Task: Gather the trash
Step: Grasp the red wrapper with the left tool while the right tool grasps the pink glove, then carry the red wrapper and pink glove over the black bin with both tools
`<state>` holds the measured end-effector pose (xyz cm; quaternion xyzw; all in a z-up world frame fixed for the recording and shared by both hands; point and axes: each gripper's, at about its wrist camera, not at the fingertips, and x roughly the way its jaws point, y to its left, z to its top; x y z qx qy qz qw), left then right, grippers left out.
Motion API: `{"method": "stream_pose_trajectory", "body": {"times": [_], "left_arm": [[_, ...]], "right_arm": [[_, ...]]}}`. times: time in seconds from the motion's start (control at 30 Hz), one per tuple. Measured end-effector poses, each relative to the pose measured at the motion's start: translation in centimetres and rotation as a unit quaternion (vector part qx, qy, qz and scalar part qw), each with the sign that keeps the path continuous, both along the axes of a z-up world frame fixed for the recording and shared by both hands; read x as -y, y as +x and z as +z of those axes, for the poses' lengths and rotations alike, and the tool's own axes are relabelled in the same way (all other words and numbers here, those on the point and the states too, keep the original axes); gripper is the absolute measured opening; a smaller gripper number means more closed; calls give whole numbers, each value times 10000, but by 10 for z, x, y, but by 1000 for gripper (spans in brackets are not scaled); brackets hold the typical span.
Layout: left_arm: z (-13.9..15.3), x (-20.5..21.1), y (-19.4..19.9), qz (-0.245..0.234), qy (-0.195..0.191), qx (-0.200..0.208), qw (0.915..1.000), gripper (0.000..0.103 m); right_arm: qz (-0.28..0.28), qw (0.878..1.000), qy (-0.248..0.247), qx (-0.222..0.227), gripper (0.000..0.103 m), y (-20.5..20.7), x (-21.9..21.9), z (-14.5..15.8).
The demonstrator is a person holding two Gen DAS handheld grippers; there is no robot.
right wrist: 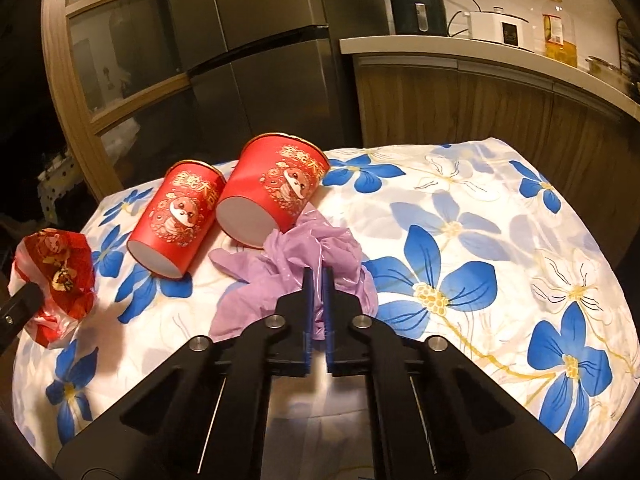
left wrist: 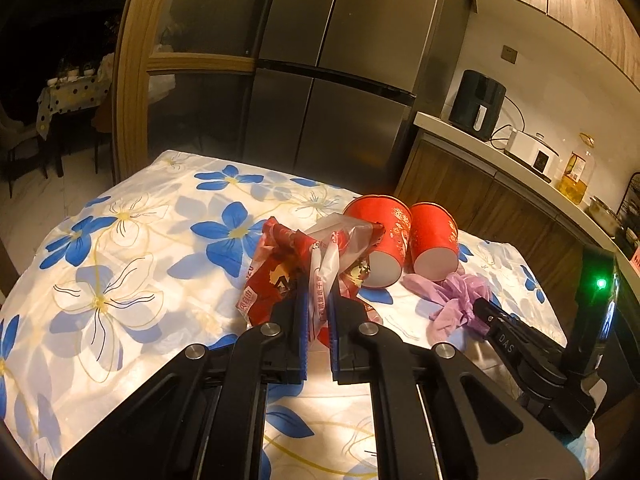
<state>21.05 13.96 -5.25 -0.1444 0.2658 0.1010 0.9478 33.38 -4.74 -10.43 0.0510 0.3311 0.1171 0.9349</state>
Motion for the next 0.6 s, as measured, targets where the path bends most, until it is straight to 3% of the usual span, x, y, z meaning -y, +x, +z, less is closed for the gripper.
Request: {"method": "stream_pose_trajectory", "body": {"times": [0.6], "left_arm": [[21, 36, -16, -355, 39, 270, 9990, 8]], "right_arm": [[-193, 9972, 190, 696, 1, -63, 52, 44]]}}
